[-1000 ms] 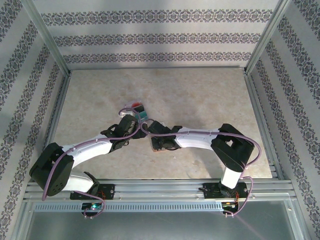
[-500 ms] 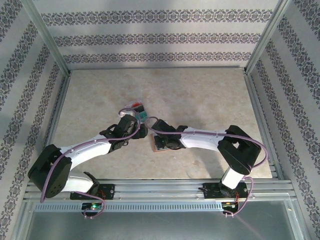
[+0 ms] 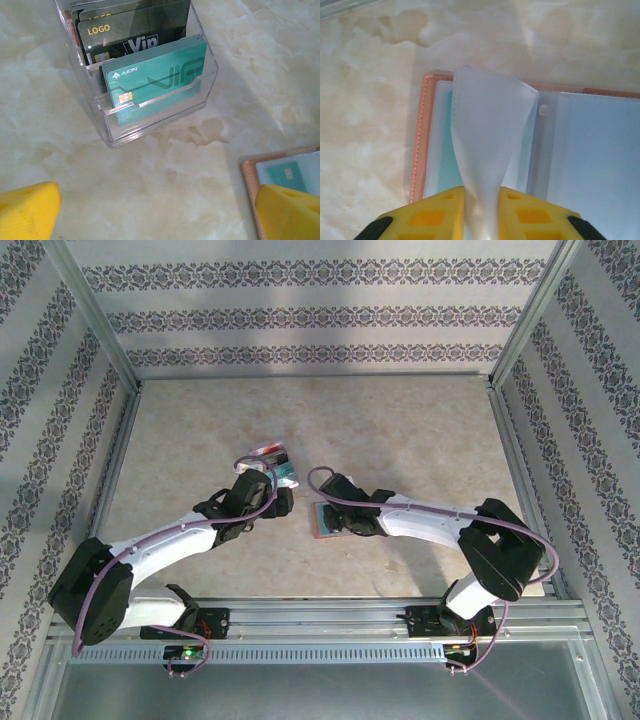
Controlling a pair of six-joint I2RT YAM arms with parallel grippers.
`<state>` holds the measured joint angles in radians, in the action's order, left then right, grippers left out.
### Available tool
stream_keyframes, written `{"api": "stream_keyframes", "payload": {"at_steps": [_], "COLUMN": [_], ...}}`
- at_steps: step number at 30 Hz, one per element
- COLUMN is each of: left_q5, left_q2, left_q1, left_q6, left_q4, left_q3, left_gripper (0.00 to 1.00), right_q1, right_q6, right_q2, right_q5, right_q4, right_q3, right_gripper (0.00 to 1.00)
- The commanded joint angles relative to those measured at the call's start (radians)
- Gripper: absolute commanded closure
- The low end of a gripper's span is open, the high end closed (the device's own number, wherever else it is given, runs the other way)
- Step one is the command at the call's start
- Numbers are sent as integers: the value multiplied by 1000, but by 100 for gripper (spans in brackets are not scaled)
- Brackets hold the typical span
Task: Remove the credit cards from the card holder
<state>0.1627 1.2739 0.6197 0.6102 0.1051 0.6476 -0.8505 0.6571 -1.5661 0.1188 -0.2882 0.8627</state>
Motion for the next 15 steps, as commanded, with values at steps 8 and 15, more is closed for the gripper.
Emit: {"api": "stream_keyframes", "payload": {"at_steps": [8,15], "left_q5": [-18,-32], "left_q2": [-24,7], "left_q1": [7,62], "left_q6": [-41,-83], "left_q4": [38,18], "left_q3": [29,54], "left_gripper": [1,0], "right_q1": [39,90], "right_q6": [-1,-6], "right_q2": [67,125], "right_q5": [109,130], "right_q4": [-76,-76], "right_q3": [-61,-99], "right_gripper": [65,62]}}
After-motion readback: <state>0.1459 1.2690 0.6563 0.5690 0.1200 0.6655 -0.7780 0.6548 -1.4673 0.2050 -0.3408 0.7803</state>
